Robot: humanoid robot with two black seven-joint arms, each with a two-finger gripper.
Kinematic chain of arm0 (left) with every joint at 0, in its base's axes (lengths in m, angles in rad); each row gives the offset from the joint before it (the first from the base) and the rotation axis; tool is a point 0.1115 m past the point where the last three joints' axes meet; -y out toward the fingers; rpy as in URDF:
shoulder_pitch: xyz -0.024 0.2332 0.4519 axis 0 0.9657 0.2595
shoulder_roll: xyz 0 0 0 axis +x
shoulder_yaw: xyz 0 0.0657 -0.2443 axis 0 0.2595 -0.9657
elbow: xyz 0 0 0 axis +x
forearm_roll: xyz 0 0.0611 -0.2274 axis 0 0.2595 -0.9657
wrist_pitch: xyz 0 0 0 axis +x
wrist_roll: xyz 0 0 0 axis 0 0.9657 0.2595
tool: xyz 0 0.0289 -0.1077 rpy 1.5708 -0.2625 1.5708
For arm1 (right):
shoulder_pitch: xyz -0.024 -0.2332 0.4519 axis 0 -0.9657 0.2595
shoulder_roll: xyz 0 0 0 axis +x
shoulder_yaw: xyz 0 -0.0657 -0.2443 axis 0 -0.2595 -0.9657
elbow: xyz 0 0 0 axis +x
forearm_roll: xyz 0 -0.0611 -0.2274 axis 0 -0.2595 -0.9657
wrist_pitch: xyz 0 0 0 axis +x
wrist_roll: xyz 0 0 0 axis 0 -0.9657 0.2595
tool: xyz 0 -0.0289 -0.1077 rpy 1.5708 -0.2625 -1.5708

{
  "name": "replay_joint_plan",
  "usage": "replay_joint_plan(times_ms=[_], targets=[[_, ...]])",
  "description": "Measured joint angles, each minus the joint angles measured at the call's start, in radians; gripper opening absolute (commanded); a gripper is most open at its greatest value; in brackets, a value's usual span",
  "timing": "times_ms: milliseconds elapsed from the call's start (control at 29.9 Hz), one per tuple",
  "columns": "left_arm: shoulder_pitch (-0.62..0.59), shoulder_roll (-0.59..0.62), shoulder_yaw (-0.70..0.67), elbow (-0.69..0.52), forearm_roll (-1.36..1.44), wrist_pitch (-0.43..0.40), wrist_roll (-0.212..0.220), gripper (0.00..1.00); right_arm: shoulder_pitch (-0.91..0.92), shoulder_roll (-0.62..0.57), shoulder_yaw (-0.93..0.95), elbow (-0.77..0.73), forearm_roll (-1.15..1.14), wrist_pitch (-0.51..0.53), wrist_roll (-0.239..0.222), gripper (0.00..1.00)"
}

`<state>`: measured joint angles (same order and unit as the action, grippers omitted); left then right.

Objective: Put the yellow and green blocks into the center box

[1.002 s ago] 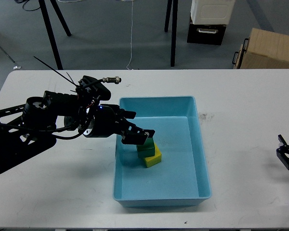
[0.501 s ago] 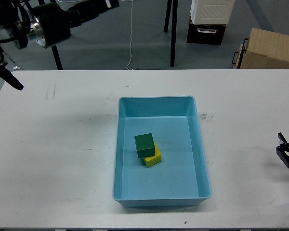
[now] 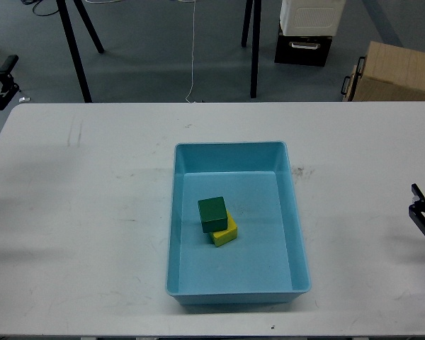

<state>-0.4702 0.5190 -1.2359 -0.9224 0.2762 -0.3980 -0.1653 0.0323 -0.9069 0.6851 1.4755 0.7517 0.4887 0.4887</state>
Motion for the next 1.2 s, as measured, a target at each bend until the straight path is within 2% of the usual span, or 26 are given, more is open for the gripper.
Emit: replay_joint_plan(times_ms=[100, 267, 334, 501, 702, 802, 969, 1136, 1203], targets=[[0.097, -0.073, -0.084, -0.064, -0.007, 0.013, -0.017, 0.97, 0.000, 0.000, 0.000, 0.000, 0.000, 0.000, 0.000, 1.00], [0.186, -0.168, -0.112, -0.111, -0.007, 0.012, -0.124, 0.99, 0.000, 0.000, 0.002, 0.000, 0.000, 0.000, 0.000, 1.00], [0.191, -0.178, -0.110, -0.113, -0.004, 0.015, -0.140, 0.99, 0.000, -0.001, 0.002, 0.000, 0.000, 0.000, 0.000, 1.00], [0.187, -0.182, -0.115, -0.111, -0.001, 0.059, -0.148, 1.00, -0.001, -0.001, 0.002, -0.001, -0.001, 0.000, 0.000, 1.00], [0.169, -0.179, -0.101, -0.097, 0.005, 0.267, -0.146, 1.00, -0.002, 0.005, 0.000, -0.004, -0.002, 0.000, 0.000, 1.00], [0.167, -0.181, -0.084, -0.096, 0.013, 0.312, -0.148, 1.00, -0.002, 0.006, -0.001, -0.005, -0.003, 0.000, 0.000, 1.00], [0.169, -0.193, -0.069, -0.096, -0.003, 0.299, -0.148, 1.00, -0.002, 0.006, -0.001, -0.006, -0.003, 0.000, 0.000, 1.00], [0.197, -0.266, -0.072, -0.109, -0.140, 0.186, -0.136, 1.00, -0.002, 0.011, 0.002, -0.009, 0.000, 0.000, 0.000, 1.00], [0.224, -0.281, -0.075, -0.116, -0.205, 0.157, -0.118, 1.00, -0.002, 0.022, 0.002, -0.010, 0.008, 0.000, 0.000, 1.00]])
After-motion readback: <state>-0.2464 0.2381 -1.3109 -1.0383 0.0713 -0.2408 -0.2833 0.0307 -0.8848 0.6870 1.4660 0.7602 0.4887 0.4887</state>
